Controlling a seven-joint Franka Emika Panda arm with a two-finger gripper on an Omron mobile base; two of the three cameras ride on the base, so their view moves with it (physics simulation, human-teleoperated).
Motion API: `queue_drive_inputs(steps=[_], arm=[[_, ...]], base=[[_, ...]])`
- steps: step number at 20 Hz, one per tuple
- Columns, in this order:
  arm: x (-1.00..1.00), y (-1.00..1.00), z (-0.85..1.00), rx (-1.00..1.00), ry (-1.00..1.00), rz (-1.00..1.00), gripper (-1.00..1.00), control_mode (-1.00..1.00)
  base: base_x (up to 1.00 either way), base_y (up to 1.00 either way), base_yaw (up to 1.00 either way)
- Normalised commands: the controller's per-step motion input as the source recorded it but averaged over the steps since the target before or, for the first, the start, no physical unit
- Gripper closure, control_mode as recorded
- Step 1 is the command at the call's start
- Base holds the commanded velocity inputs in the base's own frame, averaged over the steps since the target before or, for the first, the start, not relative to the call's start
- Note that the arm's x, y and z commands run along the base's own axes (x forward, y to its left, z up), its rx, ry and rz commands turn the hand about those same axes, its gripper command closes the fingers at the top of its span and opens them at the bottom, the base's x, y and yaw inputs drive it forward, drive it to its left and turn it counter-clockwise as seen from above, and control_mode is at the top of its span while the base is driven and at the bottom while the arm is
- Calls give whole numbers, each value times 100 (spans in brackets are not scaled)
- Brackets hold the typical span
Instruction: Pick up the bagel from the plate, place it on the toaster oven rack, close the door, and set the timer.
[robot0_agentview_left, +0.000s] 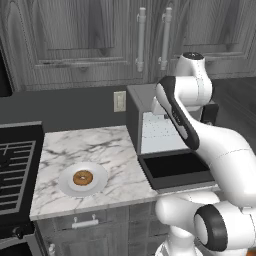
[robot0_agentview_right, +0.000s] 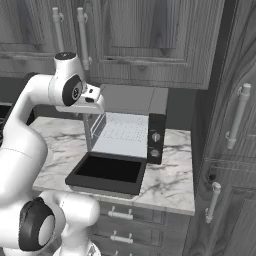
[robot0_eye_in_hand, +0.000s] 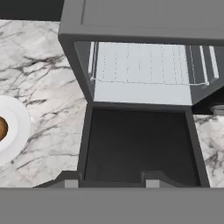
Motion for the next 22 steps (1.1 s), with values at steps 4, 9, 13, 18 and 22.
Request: queue_drive_inputs(steps=[4, 9, 13, 18, 22], arm=[[-9, 0, 0, 0, 0, 0, -100, -100], [-31, -23, 0, 1, -5, 0, -100, -100], [-18, -39, 0, 4, -6, 0, -100, -100], [0, -29, -6, 4, -5, 0, -100, -100], [0, -23, -26, 3, -8, 0, -100, -100]], base=[[0, 0, 0], [0, 0, 0], [0, 0, 0], [0, 0, 0], [0, 0, 0]])
